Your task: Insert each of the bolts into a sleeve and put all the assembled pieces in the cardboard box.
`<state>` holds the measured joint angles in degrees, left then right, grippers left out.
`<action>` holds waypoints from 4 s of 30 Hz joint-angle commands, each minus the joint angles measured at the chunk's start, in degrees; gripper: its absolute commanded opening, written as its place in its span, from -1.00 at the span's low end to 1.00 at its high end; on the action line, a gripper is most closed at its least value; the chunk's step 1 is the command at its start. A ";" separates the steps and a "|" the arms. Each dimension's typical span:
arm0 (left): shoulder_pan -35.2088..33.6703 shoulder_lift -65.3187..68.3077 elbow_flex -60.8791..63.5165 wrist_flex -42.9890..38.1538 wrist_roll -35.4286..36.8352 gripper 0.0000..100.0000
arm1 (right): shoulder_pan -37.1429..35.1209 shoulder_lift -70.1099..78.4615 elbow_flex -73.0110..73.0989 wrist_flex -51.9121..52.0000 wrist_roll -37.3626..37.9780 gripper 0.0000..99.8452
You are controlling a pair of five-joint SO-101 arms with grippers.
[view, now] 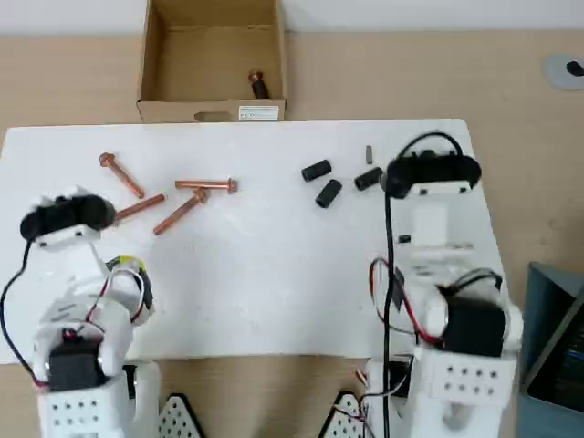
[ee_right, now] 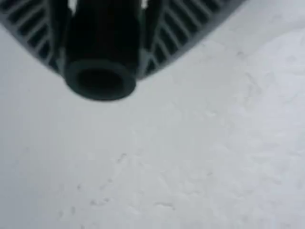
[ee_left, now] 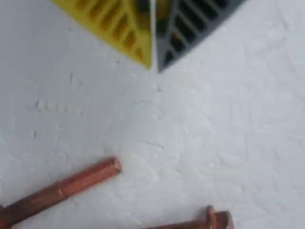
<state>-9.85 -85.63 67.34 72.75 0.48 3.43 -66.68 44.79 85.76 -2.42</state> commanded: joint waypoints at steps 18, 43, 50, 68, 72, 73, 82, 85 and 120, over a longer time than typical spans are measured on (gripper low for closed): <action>-2.64 59.56 -46.15 4.48 -6.42 -0.99 | 1.27 -6.55 3.82 -1.67 -0.70 -0.98; 8.44 98.77 -76.40 14.95 -37.54 -0.77 | 1.27 -6.64 3.82 -1.67 -3.34 -0.98; 8.53 106.95 -83.60 14.95 -40.35 -0.75 | 1.27 -6.55 3.91 -1.67 -3.25 -0.98; 12.92 114.95 -89.32 12.66 -43.16 -0.75 | 1.27 -6.55 3.91 -1.67 -3.25 -0.98; 12.75 115.56 -88.18 10.73 -43.78 -0.75 | 1.27 -6.55 3.91 -1.67 -3.25 -0.98; 12.75 116.26 -88.18 10.90 -44.22 -0.76 | 1.27 -6.55 3.91 -1.67 -3.25 -0.98; 12.57 122.33 -89.23 10.46 -44.48 -0.76 | 1.27 -6.55 3.91 -1.67 -3.25 -0.98; 12.22 124.26 -90.73 10.81 -44.40 -0.79 | 1.27 -6.55 3.91 -1.67 -3.25 -0.98; 20.13 89.98 -103.30 27.69 -15.74 -1.00 | 1.19 -11.56 -7.16 1.23 -3.16 -0.98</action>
<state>8.79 15.38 -39.12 99.91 -15.52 4.04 -75.74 40.75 86.64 -5.32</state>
